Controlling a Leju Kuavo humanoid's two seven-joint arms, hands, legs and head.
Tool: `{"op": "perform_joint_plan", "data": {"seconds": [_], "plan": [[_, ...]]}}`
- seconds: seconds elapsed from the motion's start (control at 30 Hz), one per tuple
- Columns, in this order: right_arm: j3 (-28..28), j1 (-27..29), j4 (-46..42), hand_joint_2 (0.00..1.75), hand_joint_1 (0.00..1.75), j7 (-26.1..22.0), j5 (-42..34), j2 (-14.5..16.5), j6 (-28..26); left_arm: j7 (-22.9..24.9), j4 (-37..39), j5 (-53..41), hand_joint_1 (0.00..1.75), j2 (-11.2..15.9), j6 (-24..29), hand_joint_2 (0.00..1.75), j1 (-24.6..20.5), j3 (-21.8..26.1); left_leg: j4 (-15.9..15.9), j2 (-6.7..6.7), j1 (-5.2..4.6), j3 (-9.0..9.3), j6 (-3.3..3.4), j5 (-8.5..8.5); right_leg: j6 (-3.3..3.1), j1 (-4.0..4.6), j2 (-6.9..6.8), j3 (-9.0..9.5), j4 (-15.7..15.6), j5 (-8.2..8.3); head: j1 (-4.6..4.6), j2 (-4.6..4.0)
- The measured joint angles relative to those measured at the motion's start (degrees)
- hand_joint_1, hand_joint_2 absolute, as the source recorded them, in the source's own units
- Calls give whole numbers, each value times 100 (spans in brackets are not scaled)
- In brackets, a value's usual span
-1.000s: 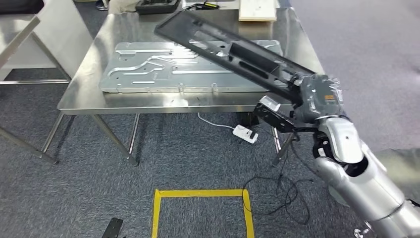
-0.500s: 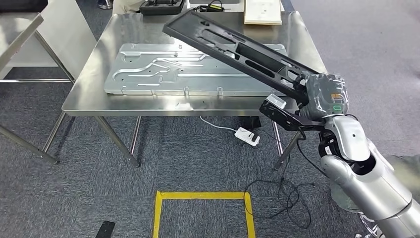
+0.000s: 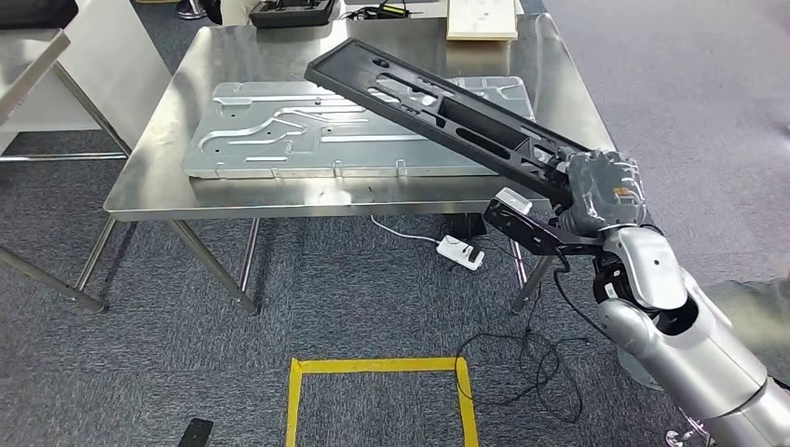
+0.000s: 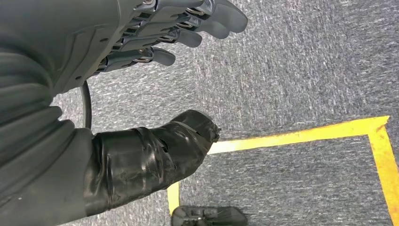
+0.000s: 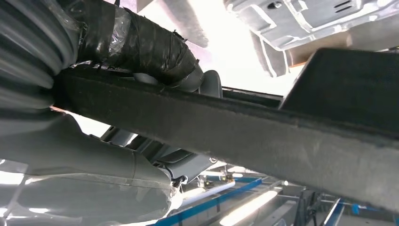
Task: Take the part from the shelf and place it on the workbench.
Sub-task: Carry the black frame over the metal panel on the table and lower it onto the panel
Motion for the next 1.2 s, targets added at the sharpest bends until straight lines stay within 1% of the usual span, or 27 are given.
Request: {"op": "perform_joint_plan", "data": {"seconds": [0.03, 0.1, 0.13, 0.17, 0.2, 0.23, 0.3, 0.33, 0.37, 0.4, 0.43, 0.47, 0.5, 0.53, 0.57, 0.67, 0.7, 0.77, 0.83, 0.87, 0.9, 0.93, 1.0, 1.03, 1.07, 1.17, 1.2], "plan": [[0, 4, -1, 175, 175, -19, 0, 0, -3, 0, 0, 2, 0, 12, -10, 175, -4, 0, -190, -4, -15, 92, 20, 32, 25, 3, 2, -1, -14, 10, 1, 0], [1, 23, -2, 175, 175, -48, 0, 0, -5, 0, -1, 7, 0, 28, -24, 175, -6, 0, -281, -10, -43, 118, 57, 35, 94, 5, 6, 8, -65, 40, 2, 0], [2, 36, -4, 175, 175, -56, 0, -1, -5, 0, -1, 9, 0, 31, -27, 175, -5, 0, -317, -8, -26, 133, 88, 57, 128, 6, 6, 11, -89, 42, 4, 0], [2, 48, -5, 175, 175, -62, 0, -3, -5, -1, -1, 12, 0, 34, -27, 175, -3, 0, -363, -4, -15, 157, 122, 82, 153, 8, 3, 2, -67, 12, 7, 0], [2, 53, -8, 175, 175, -64, 0, -5, -5, -1, -1, 13, 0, 34, -30, 175, -5, 0, -408, 2, -3, 180, 159, 105, 166, 14, -2, -53, 57, -77, 11, 0], [2, 57, -9, 175, 175, -66, -1, -8, -7, -2, -1, 14, 0, 36, -34, 175, -7, 0, -440, 6, 6, 200, 195, 120, 168, 19, -9, -166, 309, -225, 14, 0], [2, 74, -10, 175, 175, -69, -2, -11, -9, -7, 0, 15, 0, 40, -57, 175, -10, 0, -441, 10, -16, 204, 237, 116, 162, 32, -18, -490, 1028, -559, 17, 0], [3, 96, -10, 175, 175, -69, -3, -11, -9, -14, -1, 16, 0, 43, -77, 175, -7, 0, -432, 9, -30, 203, 251, 109, 164, 36, -18, -648, 1356, -669, 17, 0], [3, 124, -10, 175, 175, -69, -3, -11, -9, -24, -1, 16, 0, 43, -102, 175, -3, 0, -419, 7, -45, 203, 261, 100, 164, 40, -18, -734, 1519, -682, 16, 0], [4, 152, -10, 175, 175, -68, -4, -11, -8, -37, -2, 15, 0, 43, -126, 175, 0, 0, -398, 4, -58, 203, 269, 86, 157, 44, -18, -733, 1504, -601, 16, 0], [4, 171, -11, 175, 175, -68, -4, -12, -8, -48, -2, 15, 0, 43, -143, 175, 2, 0, -369, -1, -66, 203, 269, 66, 144, 48, -18, -606, 1240, -417, 16, 0], [4, 182, -14, 175, 175, -68, -4, -13, -8, -59, -2, 14, 0, 43, -154, 175, 3, 0, -331, -4, -70, 202, 264, 38, 122, 53, -19, -413, 828, -216, 16, 0], [4, 187, -20, 175, 175, -68, -4, -13, -9, -68, -2, 14, 0, 46, -160, 175, 0, 0, -291, -8, -84, 189, 250, 10, 101, 65, -20, -216, 448, -83, 14, 0], [4, 192, -37, 175, 175, -69, -5, -16, -10, -75, -2, 14, 0, 52, -167, 175, -1, 0, -257, -10, -92, 172, 234, -10, 81, 73, -19, -78, 168, -7, 12, 0], [3, 203, -58, 175, 175, -70, -5, -19, -13, -82, -2, 14, 0, 58, -176, 175, -1, 0, -236, -10, -98, 154, 217, -20, 65, 84, -17, -13, 29, -2, 9, 0], [-1, 271, -110, 175, 175, -64, -7, -34, -17, -133, -2, 21, 0, 74, -224, 175, 7, 1, -217, -11, -95, 132, 164, -37, 21, 84, -11, 8, -24, 1, 7, 0], [-4, 298, -124, 175, 175, -60, -5, -40, -19, -166, -2, 28, 0, 80, -240, 175, 7, 1, -149, -9, -91, 105, 133, -98, -2, 70, -14, 20, -45, 10, 3, 0], [-13, 340, -161, 175, 175, -59, -3, -47, -26, -229, -2, 40, 0, 93, -263, 175, 4, 2, 285, -2, -62, -90, 54, -361, -36, 44, -22, 40, -79, 24, -10, 0], [-19, 379, -195, 175, 175, -62, -2, -50, -43, -262, -2, 44, 0, 97, -269, 175, 5, 2, 961, 1, -15, -416, -13, -642, -46, 38, -25, 43, -83, 21, -18, 0], [-20, 399, -203, 175, 175, -63, -2, -50, -50, -267, -2, 45, 0, 98, -271, 175, 11, 2, 1186, 2, 9, -537, -37, -681, -46, 35, -24, 44, -82, 18, -17, 0], [-21, 413, -207, 175, 175, -63, -2, -50, -56, -272, -2, 46, 0, 98, -273, 175, 15, 2, 1222, 2, 31, -576, -55, -614, -43, 30, -22, 47, -80, 14, -17, 0], [-22, 421, -207, 175, 175, -64, -2, -50, -58, -275, -2, 46, 0, 98, -274, 175, 16, 2, 1055, 3, 49, -518, -69, -452, -37, 22, -19, 54, -78, 8, -17, 0], [-32, 413, -212, 175, 175, -75, 3, -52, -57, -282, -2, 45, 0, 98, -274, 175, 11, 3, 325, 1, 67, -188, -80, -66, -4, 8, -11, 76, -77, -10, -17, 0], [-39, 397, -215, 175, 175, -83, 8, -54, -56, -286, -2, 44, 0, 98, -274, 175, 8, 4, 5, -3, 58, -38, -73, 36, 22, 8, -6, 80, -76, -15, -17, 0], [-47, 376, -219, 175, 175, -92, 12, -56, -55, -291, -2, 42, 0, 98, -274, 175, 6, 4, -192, -7, 44, 55, -57, 71, 54, 9, -2, 81, -83, -14, -14, 0], [-56, 338, -220, 175, 175, -114, 17, -65, -53, -302, -2, 38, 0, 97, -274, 175, 6, 4, -307, -14, 27, 106, 30, 58, 157, 9, 2, 91, -125, -9, -10, 0], [-57, 334, -219, 175, 175, -122, 17, -71, -53, -303, -2, 37, 0, 97, -272, 175, 6, 4, -337, -13, 33, 129, 69, 70, 178, 9, -4, 76, -76, -53, -8, 0]]}}
